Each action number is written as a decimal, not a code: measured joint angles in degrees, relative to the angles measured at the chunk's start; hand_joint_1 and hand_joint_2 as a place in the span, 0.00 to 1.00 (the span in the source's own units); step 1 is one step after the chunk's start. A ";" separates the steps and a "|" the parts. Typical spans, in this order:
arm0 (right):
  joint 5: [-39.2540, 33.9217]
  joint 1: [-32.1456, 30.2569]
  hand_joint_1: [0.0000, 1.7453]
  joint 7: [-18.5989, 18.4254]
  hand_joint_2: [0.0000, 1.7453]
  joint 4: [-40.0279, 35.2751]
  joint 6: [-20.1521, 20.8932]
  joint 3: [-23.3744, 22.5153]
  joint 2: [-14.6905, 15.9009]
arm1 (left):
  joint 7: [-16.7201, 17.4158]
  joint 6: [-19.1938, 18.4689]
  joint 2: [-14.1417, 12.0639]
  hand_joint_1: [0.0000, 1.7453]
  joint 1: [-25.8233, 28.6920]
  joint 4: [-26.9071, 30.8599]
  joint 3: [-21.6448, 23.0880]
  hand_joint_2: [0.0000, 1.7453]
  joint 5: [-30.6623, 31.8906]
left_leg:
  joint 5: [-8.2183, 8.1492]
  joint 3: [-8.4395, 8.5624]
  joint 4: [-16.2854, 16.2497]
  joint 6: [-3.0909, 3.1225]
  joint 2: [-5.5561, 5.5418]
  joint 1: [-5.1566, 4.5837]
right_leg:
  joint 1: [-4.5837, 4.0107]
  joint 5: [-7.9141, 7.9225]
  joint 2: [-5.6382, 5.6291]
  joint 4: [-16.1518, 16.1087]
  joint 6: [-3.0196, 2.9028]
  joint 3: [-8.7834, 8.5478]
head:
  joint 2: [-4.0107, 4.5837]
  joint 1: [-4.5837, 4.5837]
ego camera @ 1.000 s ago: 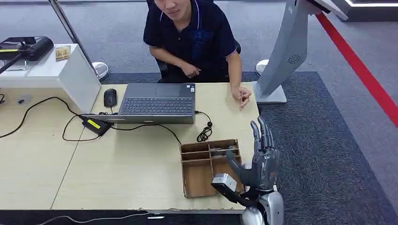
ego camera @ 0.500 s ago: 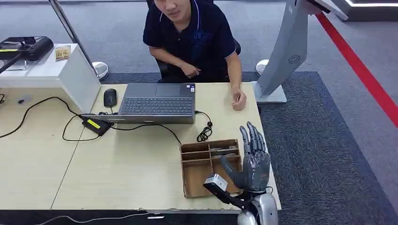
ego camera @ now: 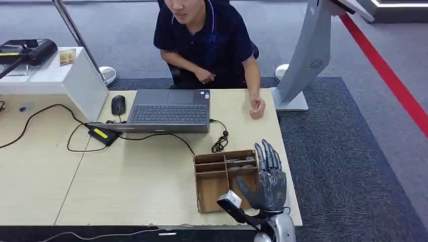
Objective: Pass the card to the sensor for recognition and then transmit it.
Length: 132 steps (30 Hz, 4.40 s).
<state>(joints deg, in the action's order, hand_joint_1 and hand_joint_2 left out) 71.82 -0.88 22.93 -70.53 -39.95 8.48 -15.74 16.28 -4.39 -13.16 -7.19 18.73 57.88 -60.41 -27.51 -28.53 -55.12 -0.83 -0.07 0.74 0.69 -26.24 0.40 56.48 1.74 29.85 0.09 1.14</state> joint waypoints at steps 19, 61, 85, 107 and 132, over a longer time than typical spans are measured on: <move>0.94 0.28 0.00 -1.03 1.00 2.89 0.00 0.09 -0.11 | -0.02 -0.39 -0.04 0.00 -0.01 0.00 0.00 0.00 0.57 | 0.00 -0.02 0.00 0.00 -0.01 0.00 | 0.00 0.00 0.00 0.01 0.00 -0.01 | 0.00 0.00; 3.08 1.36 0.00 -2.21 1.00 5.14 -0.07 0.46 -0.15 | -0.07 -1.38 -0.48 0.00 -0.03 0.00 0.09 0.00 1.82 | 0.00 -0.03 0.00 0.00 -0.03 0.00 | 0.00 0.00 0.01 0.04 0.00 -0.06 | 0.00 0.00; 4.15 3.56 0.00 -4.22 1.00 6.41 -0.07 1.73 -0.11 | -0.07 -1.77 -0.66 0.00 -0.11 0.00 0.50 0.00 2.67 | 0.00 -0.03 0.00 0.00 -0.04 0.00 | 0.00 0.00 0.01 0.04 0.00 -0.06 | 0.00 0.00; 5.99 10.25 0.00 -12.17 1.00 8.05 -0.07 5.42 0.15 | -0.28 -2.62 -1.11 0.00 -0.19 0.00 1.53 0.00 3.70 | 0.01 -0.01 0.00 0.00 -0.02 0.01 | -0.01 0.00 0.01 0.05 0.00 -0.02 | 0.00 0.00; 4.90 7.07 0.00 -10.82 1.00 8.53 -0.07 5.88 0.63 | -0.11 -1.57 -1.11 0.00 -0.14 0.00 1.55 0.00 2.51 | 0.00 -0.01 0.00 0.00 -0.01 0.01 | -0.01 0.00 0.01 0.03 0.00 0.00 | 0.00 0.00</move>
<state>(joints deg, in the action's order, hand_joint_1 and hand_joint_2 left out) 76.72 6.19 12.11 -62.01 -40.02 14.36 -15.10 16.17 -5.97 -14.27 -7.34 18.73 59.43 -57.90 -27.51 -28.53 -55.12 -0.83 -0.09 0.74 0.68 -26.24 0.41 56.52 1.74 29.85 0.09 1.14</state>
